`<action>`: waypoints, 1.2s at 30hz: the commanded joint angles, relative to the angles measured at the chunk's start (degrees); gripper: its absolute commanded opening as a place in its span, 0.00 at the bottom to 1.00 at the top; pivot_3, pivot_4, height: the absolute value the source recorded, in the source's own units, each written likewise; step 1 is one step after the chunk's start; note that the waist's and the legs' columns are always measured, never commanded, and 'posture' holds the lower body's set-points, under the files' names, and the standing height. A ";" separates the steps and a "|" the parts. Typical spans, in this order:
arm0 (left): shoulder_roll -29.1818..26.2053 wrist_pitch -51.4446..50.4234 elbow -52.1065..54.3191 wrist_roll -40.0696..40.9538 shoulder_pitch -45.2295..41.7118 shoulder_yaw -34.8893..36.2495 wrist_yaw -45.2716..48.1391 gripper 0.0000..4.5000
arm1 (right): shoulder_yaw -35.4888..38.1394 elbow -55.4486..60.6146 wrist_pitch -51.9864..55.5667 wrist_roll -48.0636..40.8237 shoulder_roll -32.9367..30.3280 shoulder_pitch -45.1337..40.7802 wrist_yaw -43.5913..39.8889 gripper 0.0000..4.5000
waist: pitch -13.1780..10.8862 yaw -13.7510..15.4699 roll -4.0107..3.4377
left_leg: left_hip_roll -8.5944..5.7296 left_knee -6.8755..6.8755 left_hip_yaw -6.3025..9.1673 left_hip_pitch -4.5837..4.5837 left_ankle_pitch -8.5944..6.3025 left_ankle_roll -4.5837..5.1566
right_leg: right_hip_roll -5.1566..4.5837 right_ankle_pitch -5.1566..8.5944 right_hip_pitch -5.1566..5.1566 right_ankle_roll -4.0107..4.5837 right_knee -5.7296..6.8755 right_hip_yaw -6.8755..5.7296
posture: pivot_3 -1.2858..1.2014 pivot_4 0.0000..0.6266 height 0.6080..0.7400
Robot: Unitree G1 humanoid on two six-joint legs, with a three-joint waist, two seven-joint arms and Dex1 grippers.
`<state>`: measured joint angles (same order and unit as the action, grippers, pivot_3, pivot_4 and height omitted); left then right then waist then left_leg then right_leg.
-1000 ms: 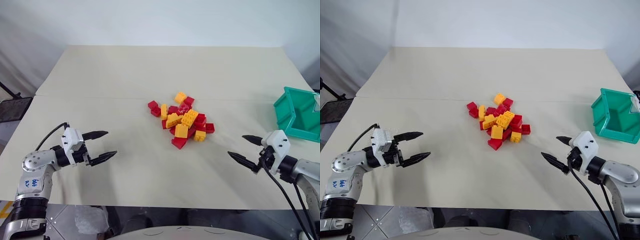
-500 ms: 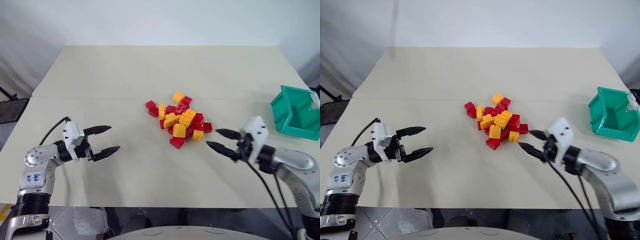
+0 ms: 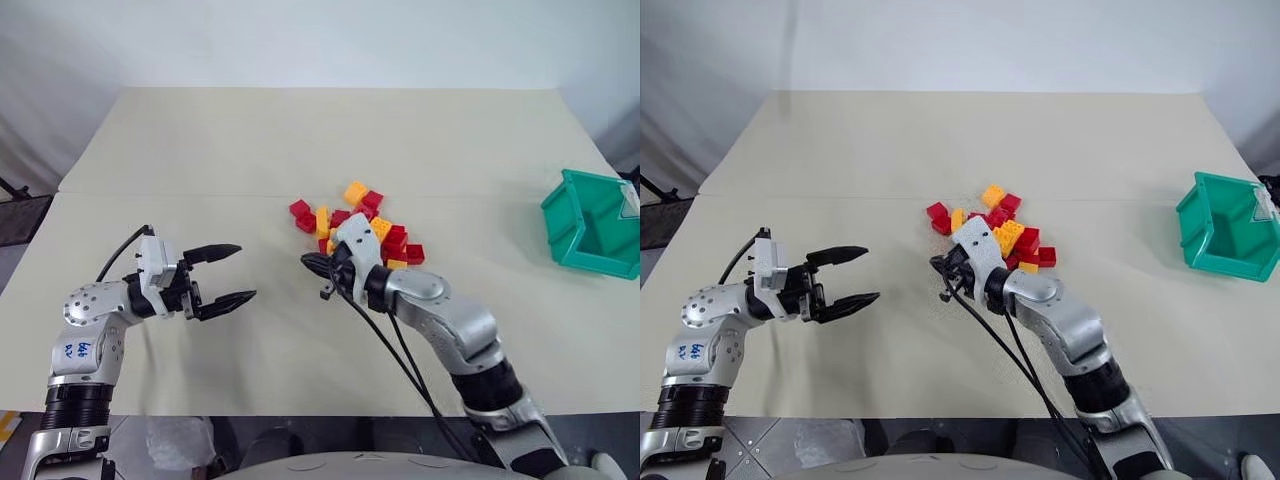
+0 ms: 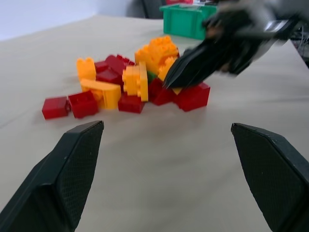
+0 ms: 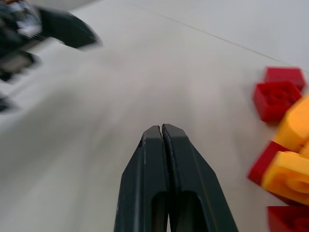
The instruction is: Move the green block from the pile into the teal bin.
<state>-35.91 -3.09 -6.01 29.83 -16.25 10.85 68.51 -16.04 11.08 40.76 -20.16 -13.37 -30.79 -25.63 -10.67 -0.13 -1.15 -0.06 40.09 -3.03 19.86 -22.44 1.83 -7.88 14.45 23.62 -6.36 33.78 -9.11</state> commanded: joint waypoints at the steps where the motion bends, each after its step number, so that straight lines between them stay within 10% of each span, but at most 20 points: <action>1: -0.22 -0.74 2.54 1.66 -1.46 0.20 0.67 1.00 | 0.52 -5.72 -6.38 3.63 1.60 -1.59 0.62 0.01 | 0.00 -0.21 0.00 | 0.01 -0.01 0.00 -0.01 0.00 0.00 | 0.04 0.00 0.00 0.00 0.00 0.00 | 0.52 0.24 1.00; 15: 1.69 0.26 1.59 0.46 -2.56 -1.01 0.95 1.00 | 16.69 -9.96 -12.58 8.42 -8.58 -0.67 3.49 0.01 | 0.00 -0.05 0.00 | 0.13 0.01 -0.07 0.02 0.02 -0.09 | 0.17 0.00 0.03 0.00 -0.03 0.06 | 0.52 0.24 1.00; 29: 2.86 0.98 0.61 0.02 -3.74 -2.10 0.94 1.00 | 12.36 -13.63 -14.21 11.22 -8.73 -1.70 -1.33 0.01 | 0.00 -0.57 0.00 | 0.25 0.01 -0.25 -0.03 0.03 -0.12 | 0.23 0.00 0.09 0.00 0.02 0.16 | 0.52 0.24 1.00; 36: 2.13 0.86 1.35 0.13 -2.63 -1.00 0.28 1.00 | 9.97 2.57 -2.24 5.81 -12.69 3.98 -8.32 0.01 | 0.00 -0.01 0.00 | 0.24 0.03 -0.11 0.13 0.03 -0.11 | 0.21 0.00 0.12 0.00 -0.05 0.06 | 0.52 0.24 1.00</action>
<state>-33.15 -2.91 -5.50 29.74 -19.27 8.63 68.97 -6.01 8.87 36.73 -12.45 -25.27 -26.98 -32.29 -10.67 -0.14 -1.15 0.17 40.15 -3.12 20.01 -22.41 1.72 -7.67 14.45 23.75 -6.36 33.72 -9.06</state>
